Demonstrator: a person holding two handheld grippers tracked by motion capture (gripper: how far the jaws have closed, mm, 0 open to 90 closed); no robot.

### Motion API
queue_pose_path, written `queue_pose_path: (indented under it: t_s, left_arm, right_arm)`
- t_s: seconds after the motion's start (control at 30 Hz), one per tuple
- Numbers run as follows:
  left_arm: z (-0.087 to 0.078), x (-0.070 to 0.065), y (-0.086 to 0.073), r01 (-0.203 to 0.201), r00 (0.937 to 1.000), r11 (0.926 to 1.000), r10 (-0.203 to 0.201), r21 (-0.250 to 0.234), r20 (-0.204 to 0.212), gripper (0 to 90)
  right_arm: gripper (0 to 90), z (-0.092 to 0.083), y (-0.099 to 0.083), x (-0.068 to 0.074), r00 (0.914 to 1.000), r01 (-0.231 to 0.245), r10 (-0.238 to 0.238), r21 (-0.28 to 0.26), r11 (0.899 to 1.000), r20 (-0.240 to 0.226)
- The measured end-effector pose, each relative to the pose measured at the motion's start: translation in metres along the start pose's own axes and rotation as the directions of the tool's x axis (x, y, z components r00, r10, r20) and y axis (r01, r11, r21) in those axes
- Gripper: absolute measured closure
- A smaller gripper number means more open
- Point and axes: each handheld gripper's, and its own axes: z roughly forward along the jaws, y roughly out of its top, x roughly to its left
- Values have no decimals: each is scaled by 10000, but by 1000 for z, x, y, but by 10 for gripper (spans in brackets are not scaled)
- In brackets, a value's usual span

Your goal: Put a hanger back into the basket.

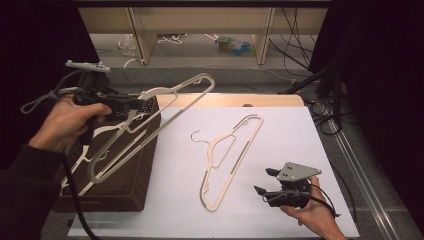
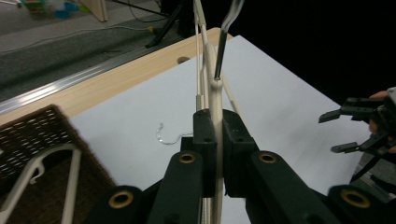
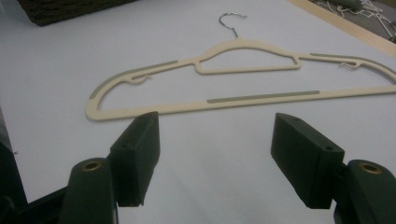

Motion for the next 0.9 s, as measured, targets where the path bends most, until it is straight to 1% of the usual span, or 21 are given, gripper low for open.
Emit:
queue_pose_path:
  t_s: [0.03,0.07,0.13,0.23,0.27,0.33,0.4,0.43,0.47,0.5,0.53,0.57,0.6,0.63,0.67,0.73,0.8,0.83,0.87,0.9]
  left_arm:
    - [-5,4,-1,-73,9999,10000,72,-37,-90,857]
    - [-13,10,-3,-106,9996,9999,102,-129,-263,857]
    - [-26,21,-8,28,9988,9998,-38,-207,-496,857]
    - [-41,35,-15,-87,9960,9999,76,-124,-885,857]
    - [-44,40,-18,-24,9956,10000,17,-79,-941,857]
    - [-50,48,-24,113,9927,9999,-108,37,-1198,858]
    - [-54,57,-30,187,9898,9998,-173,88,-1416,857]
    - [-55,59,-33,261,9894,9996,-249,65,-1433,858]
    - [-57,63,-36,279,9890,9995,-255,145,-1459,858]
    - [-59,70,-41,377,9879,9991,-342,201,-1515,858]
    - [-59,70,-41,377,9879,9991,-342,201,-1515,858]
    - [-59,73,-44,392,9870,9990,-354,215,-1565,858]
    - [-60,76,-46,296,9860,9990,-238,326,-1652,858]
    - [-60,80,-49,263,9857,9990,-199,362,-1672,858]
    - [-60,82,-51,367,9847,9990,-317,259,-1714,857]
    - [-61,88,-56,312,9840,9987,-236,407,-1767,858]
    - [-61,93,-60,319,9819,9985,-230,443,-1881,857]
    - [-61,96,-62,355,9808,9986,-271,401,-1934,858]
    - [-60,99,-65,475,9800,9985,-410,286,-1945,857]
    - [-60,103,-67,470,9799,9982,-390,364,-1957,858]
  right_arm:
    - [339,0,0,0,10000,-4,4,4,10000,-10]
    - [339,0,0,0,10000,9,-9,40,10000,-40]
    - [339,0,0,0,10000,20,-19,52,10000,-42]
    - [339,0,1,0,10000,53,-53,10,10000,-48]
    - [338,1,1,0,10000,27,-27,24,10000,-40]
    - [338,2,0,0,10000,16,-16,34,10000,-71]
    - [337,2,0,0,9999,27,-27,75,10000,-113]
    - [336,2,0,1,9999,23,-22,106,9999,-107]
    - [336,2,0,1,9999,23,-22,106,9999,-107]
    - [335,3,0,1,9999,69,-68,94,9999,-152]
    - [335,3,0,1,9999,69,-68,94,9999,-152]
    - [335,3,0,1,9998,77,-76,93,9999,-162]
    - [334,3,0,1,9999,-2,4,143,9999,-164]
    - [333,3,0,1,9999,29,-27,130,9999,-154]
    - [334,3,0,0,9999,53,-51,122,9999,-161]
    - [334,3,0,1,9998,38,-35,132,9999,-174]
    - [334,3,0,1,9998,21,-19,143,9999,-191]
    - [334,3,0,1,9998,31,-29,142,9999,-183]
    - [334,4,0,1,9998,29,-26,158,9999,-192]
    - [334,4,0,1,9998,12,-8,186,9998,-212]
